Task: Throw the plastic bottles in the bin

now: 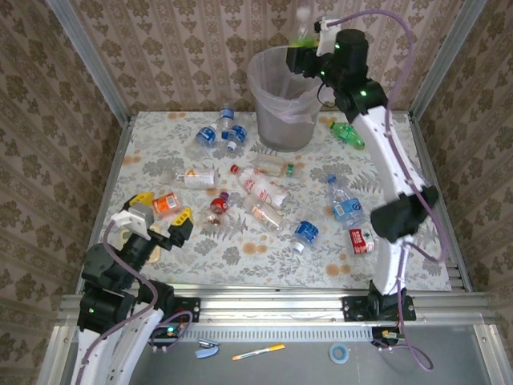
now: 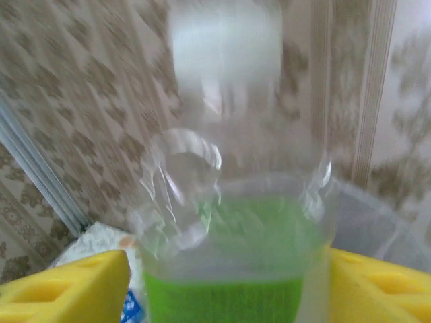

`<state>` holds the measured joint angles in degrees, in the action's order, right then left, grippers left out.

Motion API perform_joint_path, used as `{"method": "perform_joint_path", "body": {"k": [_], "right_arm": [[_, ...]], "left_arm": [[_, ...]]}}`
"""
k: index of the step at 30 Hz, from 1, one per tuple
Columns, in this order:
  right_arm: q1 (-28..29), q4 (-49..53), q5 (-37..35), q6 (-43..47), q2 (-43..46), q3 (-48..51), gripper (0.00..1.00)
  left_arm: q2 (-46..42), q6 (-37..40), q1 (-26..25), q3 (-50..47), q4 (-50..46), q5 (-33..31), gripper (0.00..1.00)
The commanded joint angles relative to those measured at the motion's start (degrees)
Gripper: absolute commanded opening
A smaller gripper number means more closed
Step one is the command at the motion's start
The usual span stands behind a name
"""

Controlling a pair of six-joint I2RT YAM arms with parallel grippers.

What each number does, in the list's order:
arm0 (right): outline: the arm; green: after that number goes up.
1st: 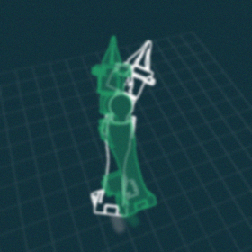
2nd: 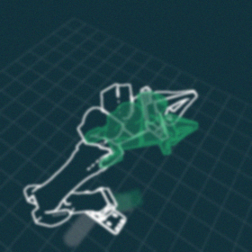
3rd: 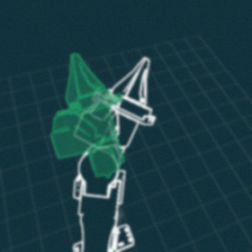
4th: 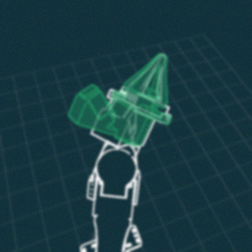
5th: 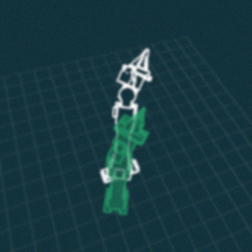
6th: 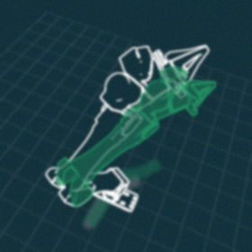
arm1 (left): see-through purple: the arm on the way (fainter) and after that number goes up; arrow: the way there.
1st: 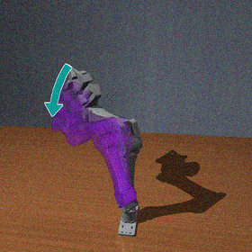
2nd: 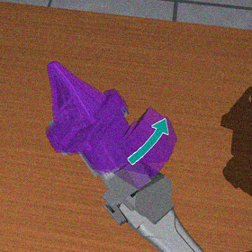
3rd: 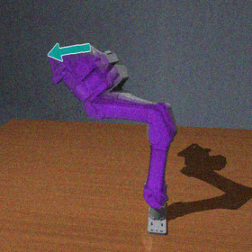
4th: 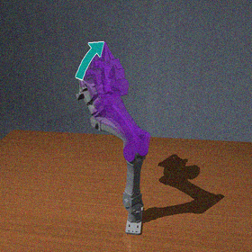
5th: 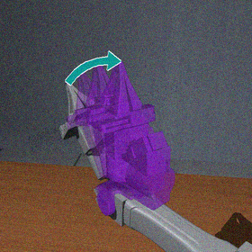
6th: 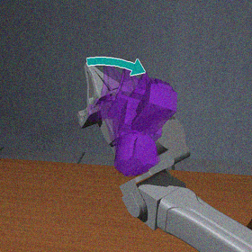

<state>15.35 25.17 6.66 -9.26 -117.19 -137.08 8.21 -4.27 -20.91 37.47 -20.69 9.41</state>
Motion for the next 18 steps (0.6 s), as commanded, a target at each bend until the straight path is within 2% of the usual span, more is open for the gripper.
{"method": "perform_joint_path", "body": {"k": [1,3,6,15,18], "right_arm": [[-0.71,18.64,3.27,-5.26,-5.18,-9.39,0.82],[-0.69,18.58,3.61,-5.57,-4.24,-8.62,0.89],[-0.69,16.54,3.75,-5.49,0.74,-3.00,0.95],[-0.63,3.85,8.56,-6.49,22.17,25.11,1.00],[-0.43,3.09,11.11,-6.48,27.60,31.90,1.00]], "left_arm": [[1.14,-1.04,0.38,0.04,-0.17,1.49,1.00],[1.75,-1.06,0.34,0.19,-0.41,1.67,1.00],[2.59,-1.09,0.35,0.41,-0.99,1.56,1.00],[3.72,-1.31,0.34,0.85,-2.42,-0.30,1.00],[4.61,-1.58,0.21,1.40,-3.07,-0.86,1.00]]}}
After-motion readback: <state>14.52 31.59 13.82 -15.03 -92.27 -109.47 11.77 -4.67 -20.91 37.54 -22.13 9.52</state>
